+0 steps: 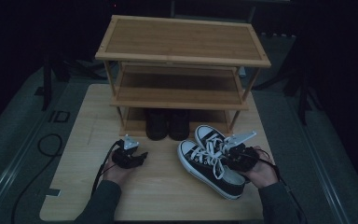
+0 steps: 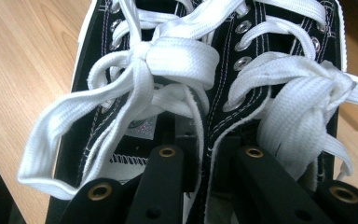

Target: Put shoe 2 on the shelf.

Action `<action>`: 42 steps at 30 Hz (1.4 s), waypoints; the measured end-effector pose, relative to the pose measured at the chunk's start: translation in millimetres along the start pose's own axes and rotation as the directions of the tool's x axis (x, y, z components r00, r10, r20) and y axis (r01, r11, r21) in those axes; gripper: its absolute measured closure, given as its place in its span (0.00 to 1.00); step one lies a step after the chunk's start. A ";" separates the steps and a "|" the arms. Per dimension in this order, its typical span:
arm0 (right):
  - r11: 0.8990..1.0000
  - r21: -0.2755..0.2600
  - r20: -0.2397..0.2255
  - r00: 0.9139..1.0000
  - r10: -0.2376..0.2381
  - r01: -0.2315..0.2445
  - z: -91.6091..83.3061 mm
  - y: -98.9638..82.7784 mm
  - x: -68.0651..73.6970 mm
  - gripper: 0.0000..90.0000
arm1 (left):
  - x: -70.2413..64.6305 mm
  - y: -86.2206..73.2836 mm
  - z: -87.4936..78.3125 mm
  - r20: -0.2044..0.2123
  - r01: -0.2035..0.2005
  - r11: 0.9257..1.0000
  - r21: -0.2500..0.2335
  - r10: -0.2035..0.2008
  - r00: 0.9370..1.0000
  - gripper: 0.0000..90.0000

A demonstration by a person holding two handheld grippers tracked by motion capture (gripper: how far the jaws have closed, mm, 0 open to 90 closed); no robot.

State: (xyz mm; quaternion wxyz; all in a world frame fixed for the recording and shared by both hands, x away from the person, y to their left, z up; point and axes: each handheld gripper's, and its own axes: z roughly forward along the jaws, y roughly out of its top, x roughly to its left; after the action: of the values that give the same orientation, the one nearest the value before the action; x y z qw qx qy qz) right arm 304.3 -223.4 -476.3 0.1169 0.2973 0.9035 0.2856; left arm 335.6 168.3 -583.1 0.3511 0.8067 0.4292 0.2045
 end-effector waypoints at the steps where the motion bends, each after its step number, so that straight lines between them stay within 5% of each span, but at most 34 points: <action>1: 1.000 0.000 0.000 1.000 0.000 0.000 0.0 0.0 0.0 0.94 | 0.0 0.0 0.0 0.000 0.000 1.000 0.000 0.000 1.000 0.52; 27: 0.993 -0.060 -0.018 0.994 -0.104 0.103 -37.7 40.6 5.3 0.94 | 0.2 0.5 0.0 0.003 -0.001 1.000 0.004 0.001 1.000 0.52; 42: 0.976 -0.078 -0.079 0.975 -0.210 0.204 -46.7 74.9 14.8 0.94 | 0.4 0.5 0.0 0.004 -0.002 1.000 0.004 0.002 1.000 0.52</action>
State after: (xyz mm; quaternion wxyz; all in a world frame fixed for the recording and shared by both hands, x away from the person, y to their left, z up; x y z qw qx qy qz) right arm 310.0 -185.8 -395.3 0.1171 0.1847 0.9234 0.3155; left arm 336.0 168.4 -582.7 0.3500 0.8082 0.4283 0.2024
